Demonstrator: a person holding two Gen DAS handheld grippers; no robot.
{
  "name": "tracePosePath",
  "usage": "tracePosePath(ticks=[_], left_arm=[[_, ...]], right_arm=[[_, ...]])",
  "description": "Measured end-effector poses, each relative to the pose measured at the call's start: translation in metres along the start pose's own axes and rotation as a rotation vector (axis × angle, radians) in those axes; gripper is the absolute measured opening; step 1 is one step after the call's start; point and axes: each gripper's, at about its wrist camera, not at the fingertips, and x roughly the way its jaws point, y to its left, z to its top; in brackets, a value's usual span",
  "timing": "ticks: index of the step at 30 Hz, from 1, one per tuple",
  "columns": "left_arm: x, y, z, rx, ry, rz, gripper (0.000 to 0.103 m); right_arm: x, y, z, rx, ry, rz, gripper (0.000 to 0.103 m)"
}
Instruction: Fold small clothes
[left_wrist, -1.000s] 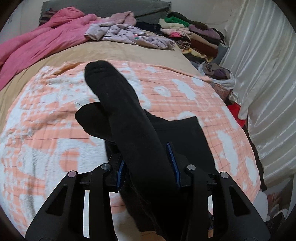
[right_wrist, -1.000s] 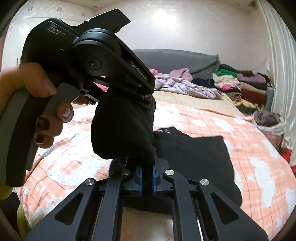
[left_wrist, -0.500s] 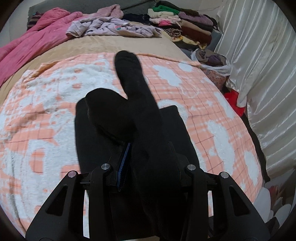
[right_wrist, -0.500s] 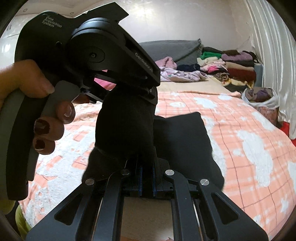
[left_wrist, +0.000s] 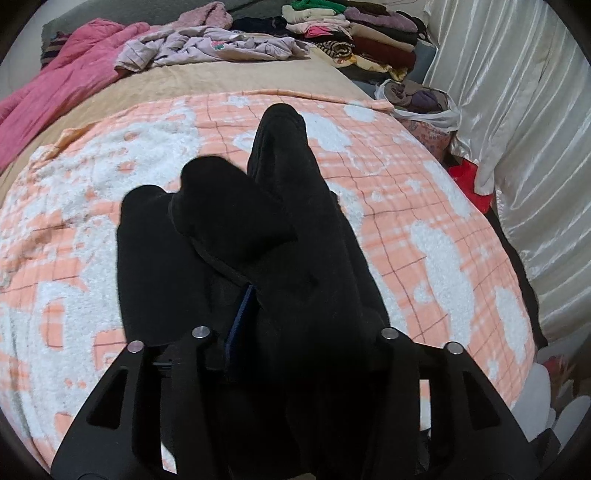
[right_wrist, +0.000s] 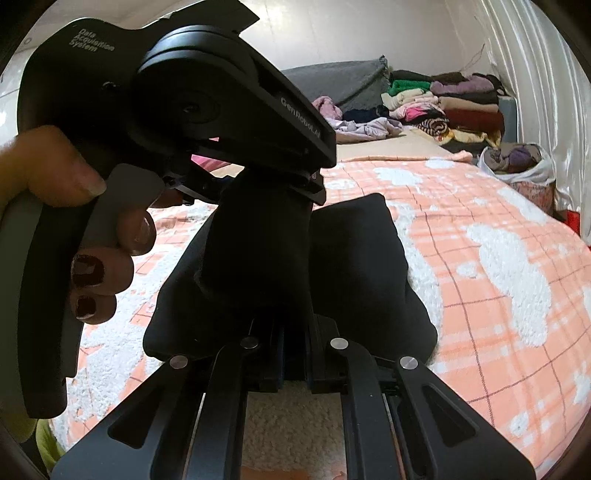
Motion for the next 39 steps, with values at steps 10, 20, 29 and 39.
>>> tracePosePath(ticks=[10, 20, 29, 39], left_arm=[[-0.044, 0.041, -0.001, -0.126, -0.135, -0.161, 0.058], [-0.02, 0.094, -0.047, -0.183, -0.059, -0.028, 0.058], [-0.019, 0.09, -0.058, -0.109, -0.067, 0.005, 0.058], [-0.02, 0.091, -0.061, -0.112, -0.066, 0.0, 0.059]], right_arm=[[0.011, -0.039, -0.012, 0.238, 0.076, 0.115, 0.013], [0.006, -0.073, 0.013, 0.416, 0.107, 0.307, 0.075], [0.038, -0.093, 0.046, 0.478, 0.247, 0.346, 0.075], [0.062, -0.085, 0.057, 0.415, 0.337, 0.32, 0.046]])
